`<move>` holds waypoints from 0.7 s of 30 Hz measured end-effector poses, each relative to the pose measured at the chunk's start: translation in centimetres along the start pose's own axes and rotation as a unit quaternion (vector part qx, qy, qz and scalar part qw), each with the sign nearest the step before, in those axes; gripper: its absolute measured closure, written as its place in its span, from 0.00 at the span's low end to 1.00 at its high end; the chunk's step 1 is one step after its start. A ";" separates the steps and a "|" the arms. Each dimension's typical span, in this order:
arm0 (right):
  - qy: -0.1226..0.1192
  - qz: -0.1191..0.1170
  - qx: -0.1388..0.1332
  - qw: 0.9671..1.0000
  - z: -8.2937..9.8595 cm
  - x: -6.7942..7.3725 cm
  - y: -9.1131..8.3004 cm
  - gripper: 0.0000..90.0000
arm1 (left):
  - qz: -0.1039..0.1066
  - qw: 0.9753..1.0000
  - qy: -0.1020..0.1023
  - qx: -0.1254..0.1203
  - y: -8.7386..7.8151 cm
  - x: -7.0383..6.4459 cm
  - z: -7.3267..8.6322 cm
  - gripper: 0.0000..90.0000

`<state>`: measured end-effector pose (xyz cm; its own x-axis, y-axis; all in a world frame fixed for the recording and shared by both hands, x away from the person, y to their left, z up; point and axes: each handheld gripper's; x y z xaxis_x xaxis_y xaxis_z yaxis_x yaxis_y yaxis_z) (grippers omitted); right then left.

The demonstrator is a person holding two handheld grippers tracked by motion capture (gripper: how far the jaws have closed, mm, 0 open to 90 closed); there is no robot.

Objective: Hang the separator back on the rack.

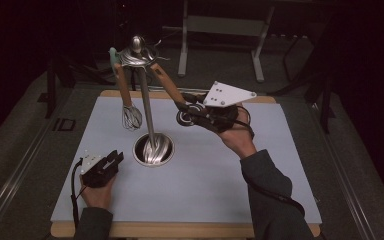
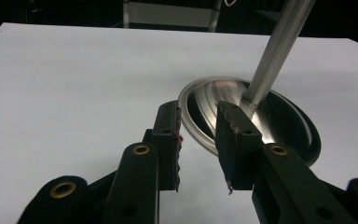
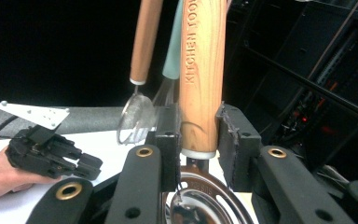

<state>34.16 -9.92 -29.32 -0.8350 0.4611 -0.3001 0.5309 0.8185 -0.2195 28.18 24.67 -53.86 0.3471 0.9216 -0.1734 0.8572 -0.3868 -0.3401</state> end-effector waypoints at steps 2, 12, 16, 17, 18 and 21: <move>-0.004 -0.004 0.000 1.000 -0.2 0.2 0.2 0.79 | 0.000 1.000 0.000 0.000 0.0 0.0 0.0 0.79; -0.009 -0.011 0.008 1.000 -0.6 0.9 1.1 0.79 | 0.000 1.000 -0.001 -0.001 0.0 0.0 0.0 0.79; -0.009 -0.008 0.016 1.000 -0.6 1.0 1.5 0.79 | 0.000 1.000 -0.001 -0.002 0.0 0.0 0.0 0.79; -0.007 -0.008 0.018 1.000 -0.6 1.0 1.7 0.79 | 0.000 1.000 -0.001 -0.001 0.0 0.0 0.0 0.79; -0.006 -0.006 0.019 1.000 -0.6 1.0 1.8 0.79 | 0.000 1.000 -0.001 -0.001 0.0 0.0 0.0 0.79; -0.002 -0.001 0.028 1.000 -0.4 1.0 2.1 0.79 | 0.000 1.000 -0.001 -0.001 0.0 0.0 0.0 0.79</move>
<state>34.35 -7.61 -29.69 -0.8359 0.4576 -0.3032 0.5360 0.7993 -0.2715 28.15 24.70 -53.86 0.3462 0.9217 -0.1747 0.8583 -0.3864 -0.3377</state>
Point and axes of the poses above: each handheld gripper's, and its own axes: y roughly forward along the jaws, z roughly out of its underside, x roughly to its left, and after that the axes turned 3 degrees about z, right-handed
